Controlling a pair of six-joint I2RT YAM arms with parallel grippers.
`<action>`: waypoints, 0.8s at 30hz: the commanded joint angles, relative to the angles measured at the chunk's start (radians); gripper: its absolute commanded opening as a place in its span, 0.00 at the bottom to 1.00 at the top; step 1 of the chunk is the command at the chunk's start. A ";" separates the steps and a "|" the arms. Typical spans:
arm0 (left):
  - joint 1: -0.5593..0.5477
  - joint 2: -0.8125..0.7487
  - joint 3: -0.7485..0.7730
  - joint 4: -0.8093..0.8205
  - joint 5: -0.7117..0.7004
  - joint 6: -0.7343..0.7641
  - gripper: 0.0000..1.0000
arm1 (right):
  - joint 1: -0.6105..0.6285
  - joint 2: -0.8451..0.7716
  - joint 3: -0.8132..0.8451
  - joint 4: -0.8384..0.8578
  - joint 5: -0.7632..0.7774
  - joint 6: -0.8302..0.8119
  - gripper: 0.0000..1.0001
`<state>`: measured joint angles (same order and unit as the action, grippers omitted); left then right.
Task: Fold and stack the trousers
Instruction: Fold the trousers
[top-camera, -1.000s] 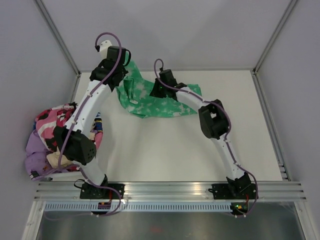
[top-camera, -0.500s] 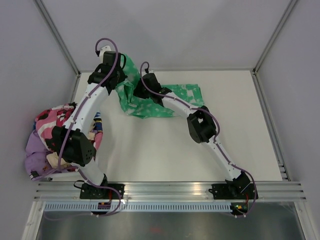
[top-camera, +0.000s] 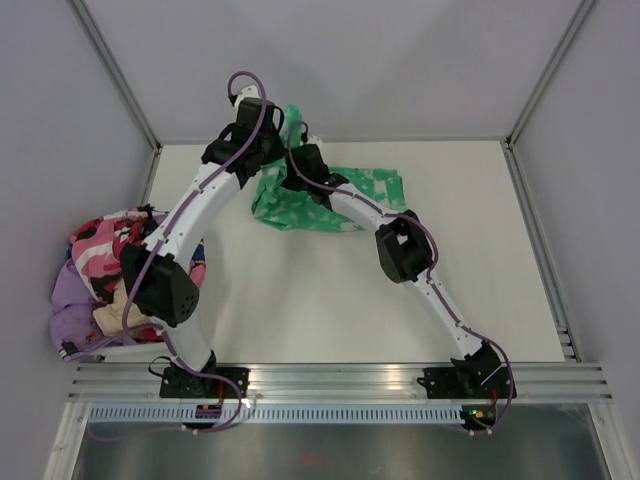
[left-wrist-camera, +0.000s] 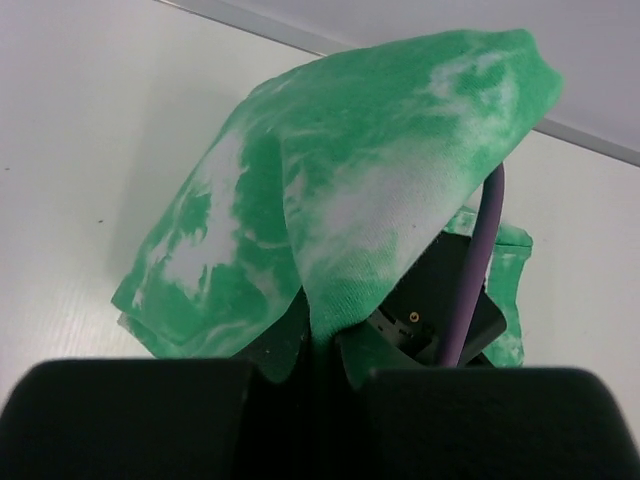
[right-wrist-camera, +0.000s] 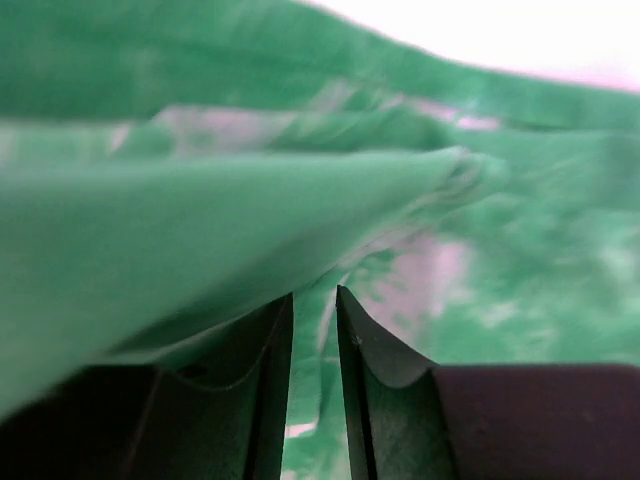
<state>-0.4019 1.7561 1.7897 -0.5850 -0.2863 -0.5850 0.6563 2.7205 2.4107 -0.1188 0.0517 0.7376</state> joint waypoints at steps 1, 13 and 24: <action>-0.037 0.045 0.088 0.057 -0.005 -0.064 0.02 | -0.079 -0.056 -0.046 0.071 -0.131 0.017 0.31; -0.130 0.288 0.236 0.174 -0.070 -0.187 0.02 | -0.411 -0.525 -0.633 0.144 -0.303 -0.010 0.34; -0.374 0.545 0.499 0.160 -0.189 -0.153 0.02 | -0.745 -0.722 -0.771 -0.034 -0.400 -0.039 0.34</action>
<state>-0.6949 2.2665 2.2093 -0.4923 -0.4343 -0.7181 -0.0273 2.0315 1.6470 -0.0933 -0.2749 0.7067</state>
